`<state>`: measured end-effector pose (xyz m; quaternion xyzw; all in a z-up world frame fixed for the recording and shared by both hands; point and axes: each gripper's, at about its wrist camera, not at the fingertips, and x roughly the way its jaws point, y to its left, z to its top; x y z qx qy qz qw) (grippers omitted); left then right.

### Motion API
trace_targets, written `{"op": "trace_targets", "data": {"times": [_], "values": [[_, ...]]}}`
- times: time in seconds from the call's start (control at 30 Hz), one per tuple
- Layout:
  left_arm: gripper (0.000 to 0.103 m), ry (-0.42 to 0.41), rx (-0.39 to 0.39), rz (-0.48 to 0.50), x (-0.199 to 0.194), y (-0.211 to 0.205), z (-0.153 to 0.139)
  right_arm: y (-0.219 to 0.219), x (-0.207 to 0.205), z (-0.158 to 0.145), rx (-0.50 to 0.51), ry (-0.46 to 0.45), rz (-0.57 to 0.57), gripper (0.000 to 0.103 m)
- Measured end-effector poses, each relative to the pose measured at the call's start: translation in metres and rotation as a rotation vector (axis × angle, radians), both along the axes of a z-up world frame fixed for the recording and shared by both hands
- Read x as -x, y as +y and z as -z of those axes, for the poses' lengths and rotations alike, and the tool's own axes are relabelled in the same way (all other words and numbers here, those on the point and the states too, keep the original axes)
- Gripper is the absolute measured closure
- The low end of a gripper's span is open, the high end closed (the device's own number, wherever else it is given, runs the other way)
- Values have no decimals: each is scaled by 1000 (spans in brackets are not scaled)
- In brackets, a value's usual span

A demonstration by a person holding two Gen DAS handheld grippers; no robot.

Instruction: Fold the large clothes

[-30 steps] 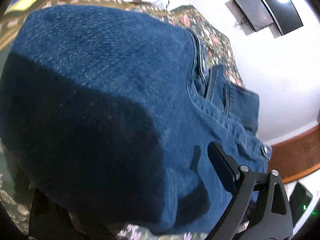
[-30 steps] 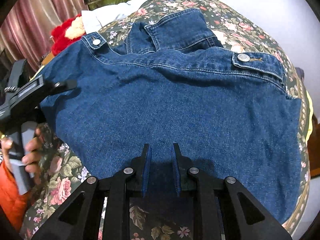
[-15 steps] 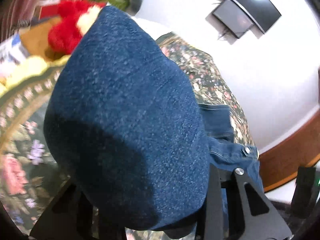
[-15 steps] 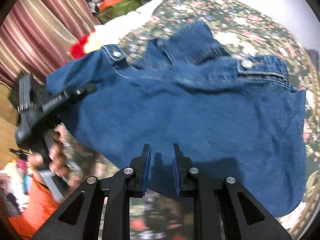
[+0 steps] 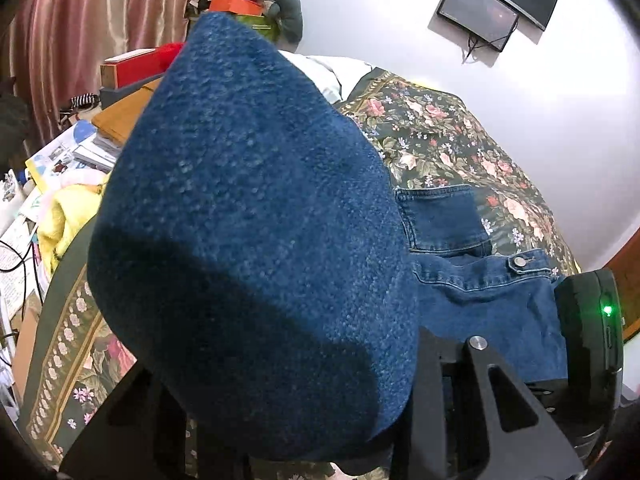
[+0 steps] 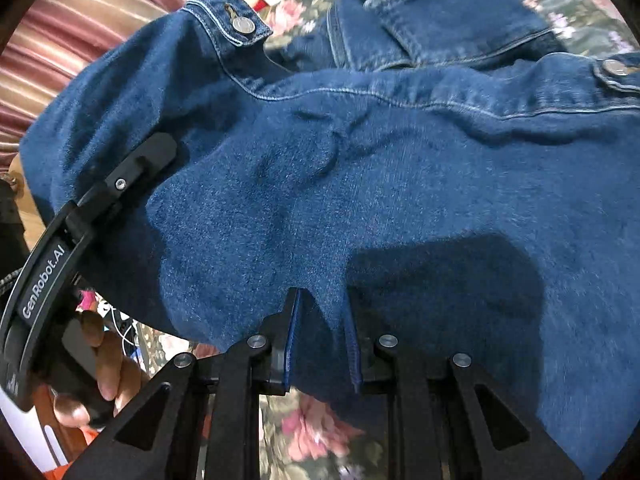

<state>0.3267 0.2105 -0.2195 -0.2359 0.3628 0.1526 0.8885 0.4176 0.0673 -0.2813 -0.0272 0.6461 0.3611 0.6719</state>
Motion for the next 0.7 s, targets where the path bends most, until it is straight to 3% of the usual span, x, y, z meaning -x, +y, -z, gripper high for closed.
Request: {"op": "trace_targets", "data": {"times": [0.23, 0.37, 0.53, 0.6, 0.7], "values": [[69, -60, -120, 53, -20, -30, -35, -28, -8, -24, -19, 41, 35, 87], [71, -134, -200, 125, -41, -68, -72, -91, -5, -63, -36, -86, 130, 87], [72, -213, -332, 297, -59, -155, -109, -182, 3, -103, -35, -202, 288, 87], [72, -230, -396, 386, -60, -195, -111, -221, 9, -117, -23, -243, 361, 87], [72, -190, -484, 529, -58, -247, -99, -272, 14, -133, -19, -278, 443, 87]]}}
